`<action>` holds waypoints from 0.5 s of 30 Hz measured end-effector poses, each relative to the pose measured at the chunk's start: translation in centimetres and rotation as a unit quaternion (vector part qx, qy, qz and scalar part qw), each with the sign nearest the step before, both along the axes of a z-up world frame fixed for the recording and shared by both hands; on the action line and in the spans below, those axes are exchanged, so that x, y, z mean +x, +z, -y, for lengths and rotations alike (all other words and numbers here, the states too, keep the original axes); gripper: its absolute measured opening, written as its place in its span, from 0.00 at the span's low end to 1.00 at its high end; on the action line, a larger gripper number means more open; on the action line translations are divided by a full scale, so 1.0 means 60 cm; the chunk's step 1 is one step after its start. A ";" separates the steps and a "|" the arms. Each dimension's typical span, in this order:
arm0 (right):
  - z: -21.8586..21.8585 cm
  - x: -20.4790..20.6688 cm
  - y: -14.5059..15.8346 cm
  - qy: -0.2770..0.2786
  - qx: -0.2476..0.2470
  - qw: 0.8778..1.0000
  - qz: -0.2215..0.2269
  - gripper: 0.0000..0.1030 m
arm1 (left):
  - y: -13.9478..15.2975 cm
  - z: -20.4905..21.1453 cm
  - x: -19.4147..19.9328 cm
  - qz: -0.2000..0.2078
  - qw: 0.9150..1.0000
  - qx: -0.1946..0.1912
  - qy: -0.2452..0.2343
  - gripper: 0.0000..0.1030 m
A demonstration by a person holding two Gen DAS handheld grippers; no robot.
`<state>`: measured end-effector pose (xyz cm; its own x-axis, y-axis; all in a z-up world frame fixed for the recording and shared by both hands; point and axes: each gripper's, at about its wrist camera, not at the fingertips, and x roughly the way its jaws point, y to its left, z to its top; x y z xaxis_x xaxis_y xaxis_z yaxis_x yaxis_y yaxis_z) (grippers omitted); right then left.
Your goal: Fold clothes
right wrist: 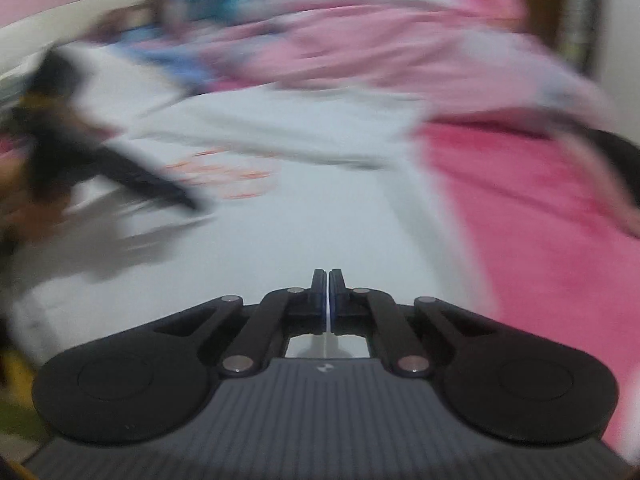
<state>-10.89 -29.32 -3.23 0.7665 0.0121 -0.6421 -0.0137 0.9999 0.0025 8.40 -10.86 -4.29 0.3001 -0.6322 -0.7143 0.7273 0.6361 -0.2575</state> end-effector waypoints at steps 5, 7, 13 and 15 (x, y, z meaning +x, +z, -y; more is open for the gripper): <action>0.039 0.031 -0.009 -0.066 -0.002 0.997 -0.038 0.01 | 0.008 -0.019 0.015 0.012 1.000 0.008 0.018 0.43; 0.055 0.038 0.021 -0.086 -0.006 0.996 -0.012 0.02 | 0.010 -0.025 0.029 0.017 0.999 0.010 0.026 0.43; 0.048 0.157 -0.002 -0.056 0.013 0.998 -0.026 0.03 | 0.012 -0.033 0.084 0.003 0.997 -0.008 0.071 0.45; 0.069 0.190 -0.017 -0.080 0.016 0.995 -0.049 0.02 | 0.018 -0.042 0.101 0.002 0.997 -0.017 0.081 0.47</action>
